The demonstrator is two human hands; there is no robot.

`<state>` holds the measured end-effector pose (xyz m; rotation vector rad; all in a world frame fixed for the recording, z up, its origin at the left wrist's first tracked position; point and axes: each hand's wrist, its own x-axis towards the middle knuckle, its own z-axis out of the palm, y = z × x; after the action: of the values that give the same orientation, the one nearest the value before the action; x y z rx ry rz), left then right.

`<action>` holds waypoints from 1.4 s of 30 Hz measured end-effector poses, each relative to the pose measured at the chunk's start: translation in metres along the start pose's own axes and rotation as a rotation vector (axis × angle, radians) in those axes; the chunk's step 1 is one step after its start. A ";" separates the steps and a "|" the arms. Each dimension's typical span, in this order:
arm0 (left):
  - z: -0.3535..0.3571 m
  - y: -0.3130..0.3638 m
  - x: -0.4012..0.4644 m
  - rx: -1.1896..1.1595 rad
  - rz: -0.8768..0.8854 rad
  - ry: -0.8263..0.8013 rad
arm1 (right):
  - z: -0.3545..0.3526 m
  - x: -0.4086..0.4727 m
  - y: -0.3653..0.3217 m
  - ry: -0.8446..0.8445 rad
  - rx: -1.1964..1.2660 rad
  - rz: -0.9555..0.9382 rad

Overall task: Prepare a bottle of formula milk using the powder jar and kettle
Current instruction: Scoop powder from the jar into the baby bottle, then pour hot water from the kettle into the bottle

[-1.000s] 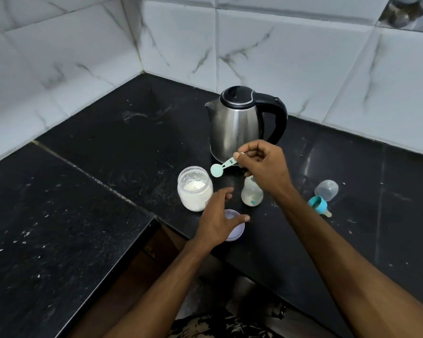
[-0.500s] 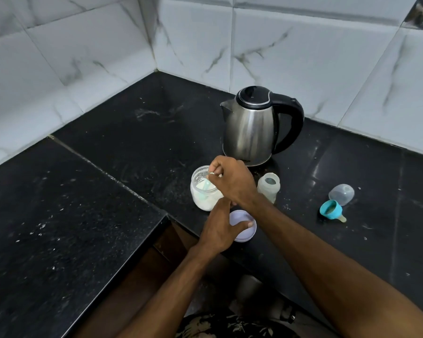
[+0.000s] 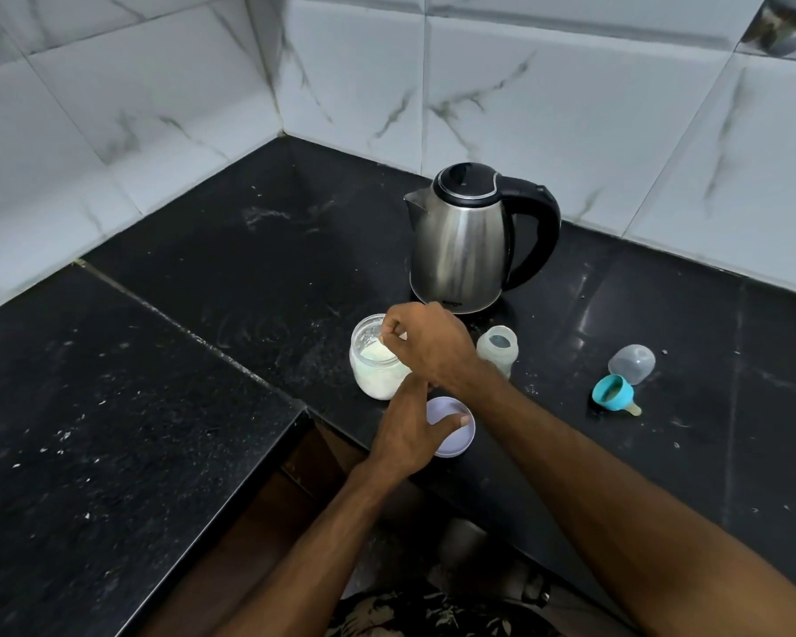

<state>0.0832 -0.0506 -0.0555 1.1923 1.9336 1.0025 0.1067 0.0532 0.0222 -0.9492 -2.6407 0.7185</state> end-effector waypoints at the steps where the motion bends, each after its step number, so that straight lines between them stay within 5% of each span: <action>1: 0.001 -0.001 0.001 0.004 0.013 0.014 | -0.003 -0.001 0.002 0.018 0.040 -0.006; 11: 0.014 0.007 0.019 -0.014 0.112 0.108 | -0.051 -0.012 0.048 0.276 0.585 0.100; 27: 0.029 0.043 0.059 -0.015 0.132 0.106 | -0.108 0.015 0.153 0.596 0.656 0.329; 33: 0.032 0.038 0.063 -0.029 0.156 0.105 | -0.112 0.040 0.161 0.417 0.672 0.280; 42: 0.029 0.036 0.071 -0.013 0.162 0.059 | -0.122 0.062 0.160 0.364 0.596 0.260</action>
<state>0.0956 0.0328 -0.0481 1.3426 1.8964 1.1441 0.1903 0.2449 0.0452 -1.1099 -1.8443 1.1737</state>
